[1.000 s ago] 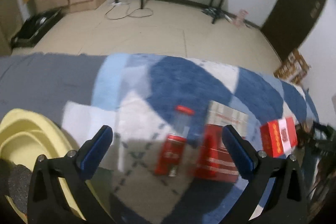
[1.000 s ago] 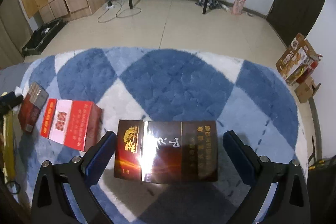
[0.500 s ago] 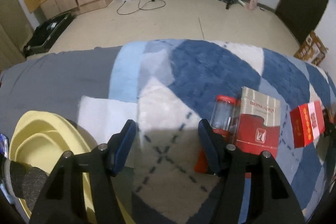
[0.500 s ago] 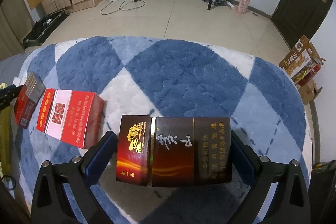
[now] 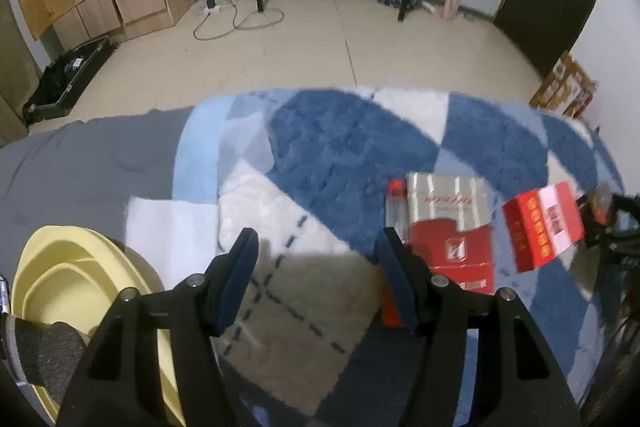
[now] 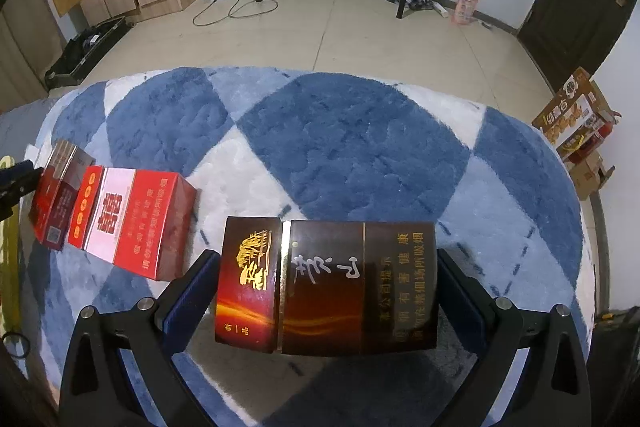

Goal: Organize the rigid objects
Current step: 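Grasp the dark brown lion box with the right tool while the left tool approaches the red-capped tube, then grasp the red-capped clear tube with the left tool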

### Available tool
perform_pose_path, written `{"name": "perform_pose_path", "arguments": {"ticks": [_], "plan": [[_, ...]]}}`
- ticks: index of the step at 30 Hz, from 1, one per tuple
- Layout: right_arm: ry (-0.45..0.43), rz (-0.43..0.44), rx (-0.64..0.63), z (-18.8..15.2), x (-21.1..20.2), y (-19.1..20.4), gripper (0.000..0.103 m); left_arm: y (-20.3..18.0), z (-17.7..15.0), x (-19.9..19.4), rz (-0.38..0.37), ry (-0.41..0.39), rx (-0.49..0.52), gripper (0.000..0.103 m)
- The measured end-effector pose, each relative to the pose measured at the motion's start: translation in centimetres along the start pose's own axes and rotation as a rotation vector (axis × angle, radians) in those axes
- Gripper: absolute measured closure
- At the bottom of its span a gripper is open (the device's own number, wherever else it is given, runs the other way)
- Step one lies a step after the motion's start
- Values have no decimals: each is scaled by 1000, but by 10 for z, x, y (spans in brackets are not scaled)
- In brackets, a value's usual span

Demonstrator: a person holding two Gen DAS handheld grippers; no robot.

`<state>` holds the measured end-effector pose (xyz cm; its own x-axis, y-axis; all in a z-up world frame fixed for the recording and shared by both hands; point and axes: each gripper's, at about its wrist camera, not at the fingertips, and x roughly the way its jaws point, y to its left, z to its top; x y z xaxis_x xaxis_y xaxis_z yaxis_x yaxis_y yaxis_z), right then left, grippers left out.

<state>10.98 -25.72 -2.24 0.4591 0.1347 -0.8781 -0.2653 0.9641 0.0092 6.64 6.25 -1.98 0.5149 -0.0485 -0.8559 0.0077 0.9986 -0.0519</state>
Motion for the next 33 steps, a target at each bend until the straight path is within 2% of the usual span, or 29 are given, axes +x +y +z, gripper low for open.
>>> {"name": "perform_pose_path", "arguments": {"ticks": [3,6,10,11,16,19,21,23,24,26,28,31,33], "plan": [[-1,1,0,0,0,0,0,5,1,-9,-37,-32,-18,40],[0,0,0,0,0,0,0,2,1,-1,-55,-10,-2,40],[1,-3,-4,0,0,1,0,-6,0,17,28,52,26,40],[2,-3,-4,0,0,1,0,-4,0,17,27,49,14,40],[2,0,-3,0,0,1,0,-12,-1,17,-58,46,27,40],[2,3,-4,0,-1,0,0,-21,-1,20,-49,49,49,40],[4,2,-9,-1,0,1,0,-20,-1,23,-46,49,40,45],[11,-8,-20,-2,3,3,0,-18,-2,26,-26,61,36,64],[14,-16,-26,-3,4,4,0,-18,-2,28,-17,61,44,65],[10,-29,-43,-4,6,7,0,-23,-3,26,-18,55,61,79],[2,-21,-50,-5,7,5,1,-27,-3,23,-10,52,78,79],[-23,1,-66,-6,4,3,14,-29,-2,21,-27,44,84,79],[-36,11,-65,-7,0,1,14,-27,-1,16,-33,23,68,79]]}}
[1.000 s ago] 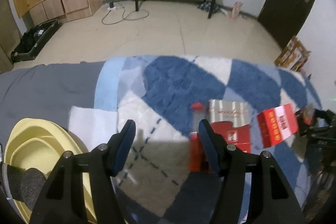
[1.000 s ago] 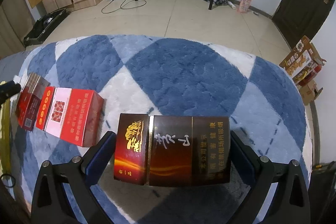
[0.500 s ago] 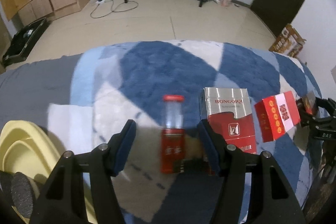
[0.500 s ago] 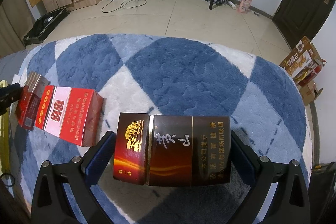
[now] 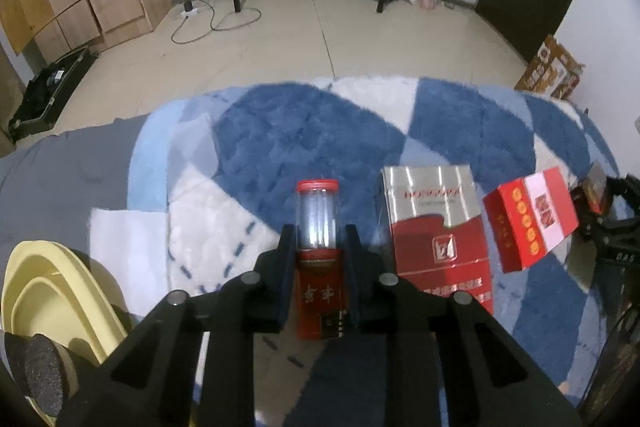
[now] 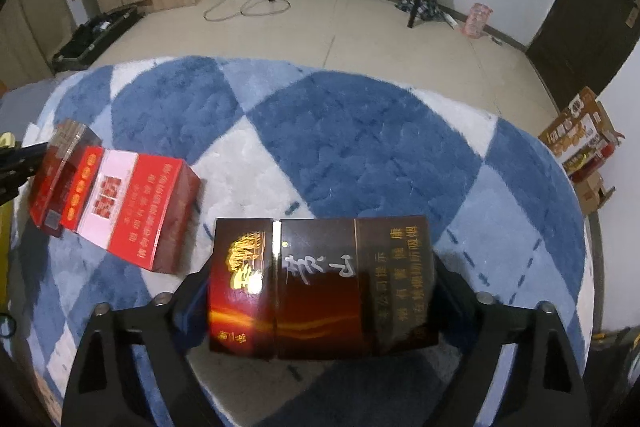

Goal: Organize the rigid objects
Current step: 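Grasp the red-capped clear tube with the left tool, then carry the tube and brown box into the yellow basin and open both tools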

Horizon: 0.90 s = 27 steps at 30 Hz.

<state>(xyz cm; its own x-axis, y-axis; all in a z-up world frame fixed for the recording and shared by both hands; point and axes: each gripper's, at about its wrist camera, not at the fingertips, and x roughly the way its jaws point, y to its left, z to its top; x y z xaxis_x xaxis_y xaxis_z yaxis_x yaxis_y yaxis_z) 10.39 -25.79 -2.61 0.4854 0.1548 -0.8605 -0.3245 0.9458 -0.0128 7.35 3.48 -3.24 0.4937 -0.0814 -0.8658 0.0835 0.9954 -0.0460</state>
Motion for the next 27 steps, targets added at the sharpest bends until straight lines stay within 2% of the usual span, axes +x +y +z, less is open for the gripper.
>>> {"name": "perform_pose_path", "arguments": {"ticks": [3,7,9,12,14,18,21,24,27], "plan": [[-12,4,-8,-2,-4,-1,15,4,0,-16,36,-29,-4,79],[-98,49,21,-1,-33,-8,15,11,-1,-61,28,-153,-29,79],[-170,107,33,-1,-56,-10,14,18,-4,-83,65,-196,-41,79],[-269,230,-31,-4,-91,7,14,43,-16,-125,134,-274,-95,79],[-331,322,-122,-9,-114,38,14,68,-32,-154,161,-323,-148,79],[-377,508,-312,-24,-146,118,14,127,-73,-193,195,-393,-305,79],[-346,613,-444,-33,-150,179,14,170,-105,-200,222,-392,-435,79],[-265,684,-557,-36,-140,242,14,205,-133,-195,233,-374,-570,79],[-195,646,-673,-38,-125,299,14,231,-143,-172,170,-343,-637,79]]}}
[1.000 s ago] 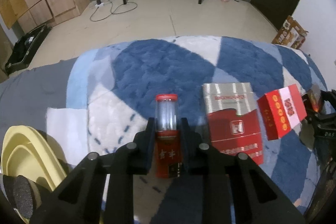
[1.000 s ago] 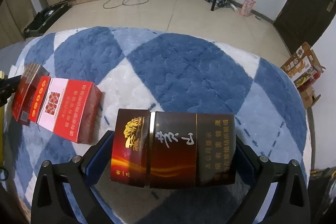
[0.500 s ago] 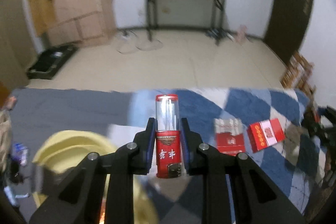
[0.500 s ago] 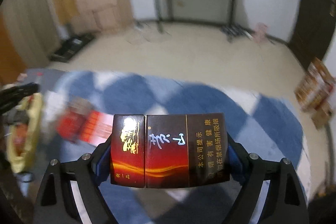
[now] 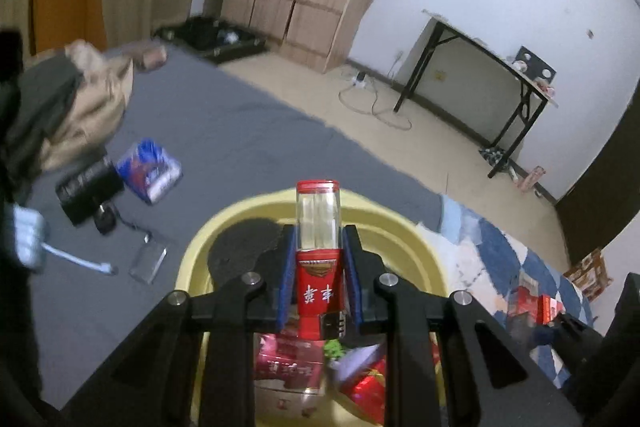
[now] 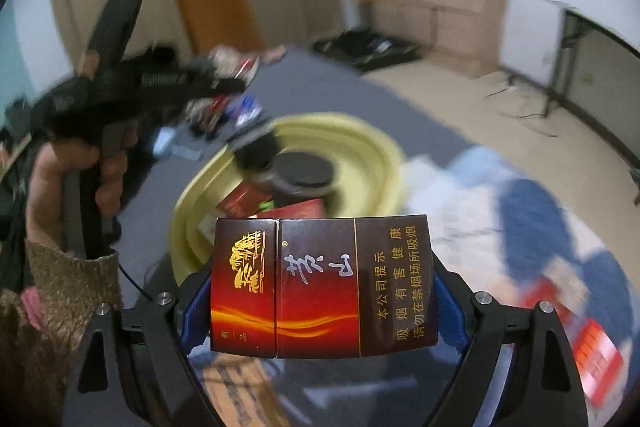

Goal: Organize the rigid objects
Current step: 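Carry the tube and brown box into the yellow basin and open both tools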

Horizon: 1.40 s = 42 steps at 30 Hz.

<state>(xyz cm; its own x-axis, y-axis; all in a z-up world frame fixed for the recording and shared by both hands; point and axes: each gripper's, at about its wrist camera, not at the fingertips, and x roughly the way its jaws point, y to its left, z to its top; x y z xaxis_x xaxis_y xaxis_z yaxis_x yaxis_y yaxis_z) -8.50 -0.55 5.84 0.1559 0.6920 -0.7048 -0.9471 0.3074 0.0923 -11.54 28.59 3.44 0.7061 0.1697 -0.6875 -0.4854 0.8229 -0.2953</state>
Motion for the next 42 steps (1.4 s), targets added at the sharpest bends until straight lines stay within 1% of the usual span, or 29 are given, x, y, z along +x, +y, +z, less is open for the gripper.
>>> {"name": "perform_pose_path", "arguments": {"ticks": [1,4,6,7,10,12,13,16,19,21,22,23,24,26,27,28,30,33,34,35,36,37,39,40,42], "plan": [[30,-20,-30,7,14,9,14,4,1,5,-13,12,-12,79],[91,-37,-53,19,37,17,14,5,-1,27,-49,66,-15,79],[106,-47,-54,26,46,19,14,-1,-3,41,-64,99,-9,79],[113,-44,-47,32,52,11,14,-6,-4,46,-65,117,1,79],[133,-12,-39,44,69,15,14,-12,-6,57,-59,154,15,79],[150,-12,-56,52,88,12,14,-13,-7,63,-33,177,18,79],[160,-12,-68,52,94,13,14,-12,-7,64,-20,184,21,79],[179,-4,-78,53,110,14,14,-11,-6,67,-13,194,6,78],[182,19,-74,56,120,14,14,-11,-8,71,-20,216,0,76],[184,31,-62,61,124,14,13,-7,-6,69,-33,218,-24,73],[184,34,-58,62,126,13,13,-5,-5,66,-49,215,-37,68],[185,42,-58,62,127,13,10,-4,-3,58,-67,191,-46,59],[191,48,-61,62,130,14,6,-4,-1,53,-78,171,-48,52],[195,38,-62,61,134,13,0,-2,3,36,-138,102,-64,17],[194,28,-59,60,134,13,0,-2,5,30,-159,72,-71,8],[190,22,-56,60,131,12,0,-3,6,24,-164,48,-79,0],[155,6,-45,59,118,9,0,-5,6,16,-152,36,-79,0],[84,-21,2,55,88,-3,0,-9,9,7,-136,16,-79,0],[49,-41,22,51,73,-10,0,-11,10,4,-128,14,-76,0],[12,-64,41,48,60,-16,0,-19,10,1,-131,10,-60,0],[-51,-97,75,44,39,-27,0,-29,12,0,-143,-2,-36,0],[-93,-109,103,39,24,-32,0,-38,12,-3,-160,-18,-10,0],[-143,-127,149,30,0,-46,0,-63,14,-9,-213,-31,37,0],[-169,-152,171,23,-15,-54,0,-75,13,-12,-231,-34,68,0],[-204,-201,211,8,-37,-63,0,-101,11,-14,-247,-34,137,0]]}}
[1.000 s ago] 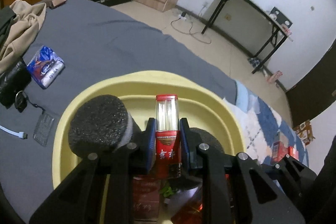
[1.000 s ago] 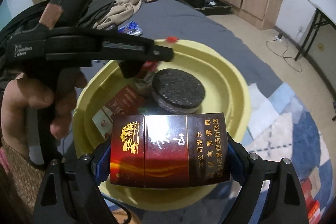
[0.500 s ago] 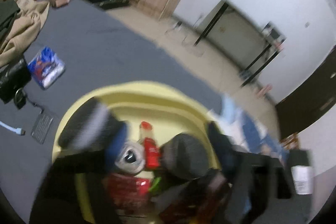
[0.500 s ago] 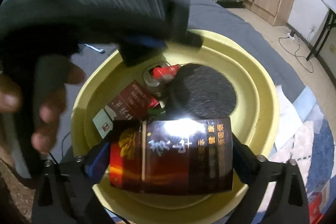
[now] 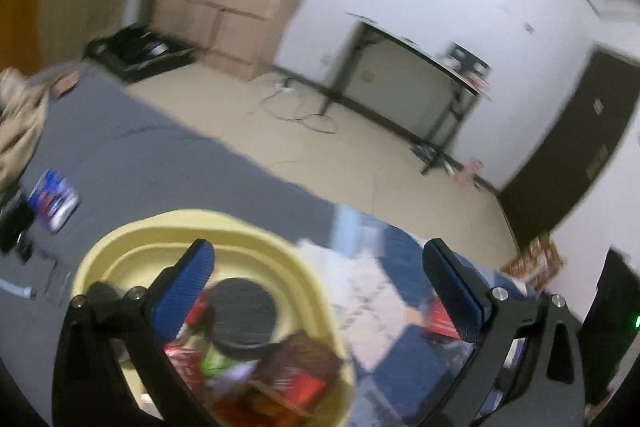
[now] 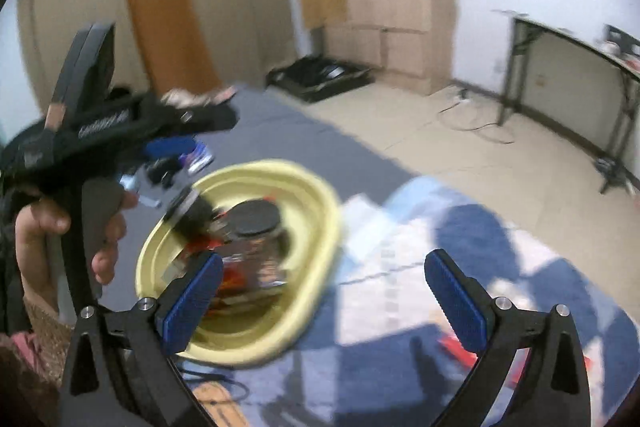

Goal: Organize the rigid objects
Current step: 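Carry the tube and brown box into the yellow basin and open both tools, then grasp the silver-red HONGQIQI box with the left tool while the right tool grasps the red-white lantern box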

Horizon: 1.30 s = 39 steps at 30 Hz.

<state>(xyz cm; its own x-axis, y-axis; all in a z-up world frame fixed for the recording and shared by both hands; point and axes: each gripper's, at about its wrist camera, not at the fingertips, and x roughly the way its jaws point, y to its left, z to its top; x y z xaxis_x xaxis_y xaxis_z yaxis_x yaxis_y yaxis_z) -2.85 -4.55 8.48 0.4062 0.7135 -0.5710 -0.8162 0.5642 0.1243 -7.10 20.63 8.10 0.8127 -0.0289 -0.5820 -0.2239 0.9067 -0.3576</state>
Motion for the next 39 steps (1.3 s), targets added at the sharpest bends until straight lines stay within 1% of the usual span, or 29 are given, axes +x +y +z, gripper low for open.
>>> {"name": "perform_pose_path", "arguments": {"ticks": [2,4,5,6,7,9,10,12,14,15,16,19,21,23,24,27,28,31,33,35,39], "plan": [[-3,-101,55,-12,-22,-25,0,-36,-1,10,2,24,87,0],[8,-236,117,-26,-37,-47,0,-69,-5,27,1,66,166,0],[12,-300,150,-33,-43,-59,0,-89,-11,42,-22,110,221,0],[8,-356,176,-41,-48,-71,0,-108,-20,62,-48,170,281,0],[5,-413,205,-48,-53,-83,0,-123,-30,80,-55,229,328,0],[24,-485,276,-61,-58,-110,0,-142,-46,109,-36,315,394,0],[38,-496,329,-67,-57,-124,0,-151,-54,123,-26,348,417,0],[64,-482,381,-73,-49,-138,0,-161,-67,142,-21,402,439,0],[125,-452,367,-78,-35,-141,0,-168,-76,155,-3,430,464,0],[145,-438,357,-79,-32,-144,0,-171,-80,158,-5,437,465,0],[170,-421,351,-81,-28,-147,0,-169,-84,167,-12,463,459,0],[202,-391,383,-83,-24,-157,0,-164,-94,185,10,523,444,0],[201,-374,414,-82,-30,-171,0,-167,-97,187,-12,531,446,0],[196,-376,451,-78,-29,-183,0,-173,-100,186,-10,528,473,0],[193,-375,467,-77,-26,-186,0,-174,-101,186,-2,539,481,0],[192,-341,480,-77,-16,-185,0,-179,-98,178,-11,521,503,0],[198,-343,472,-79,-10,-185,0,-177,-96,177,-12,518,496,0],[209,-356,458,-80,0,-181,0,-171,-97,180,19,524,501,0],[217,-353,459,-80,3,-179,0,-170,-98,183,6,538,495,0],[223,-350,461,-82,9,-179,0,-171,-102,186,15,551,509,0],[225,-352,463,-83,17,-179,1,-179,-107,188,23,545,535,0]]}}
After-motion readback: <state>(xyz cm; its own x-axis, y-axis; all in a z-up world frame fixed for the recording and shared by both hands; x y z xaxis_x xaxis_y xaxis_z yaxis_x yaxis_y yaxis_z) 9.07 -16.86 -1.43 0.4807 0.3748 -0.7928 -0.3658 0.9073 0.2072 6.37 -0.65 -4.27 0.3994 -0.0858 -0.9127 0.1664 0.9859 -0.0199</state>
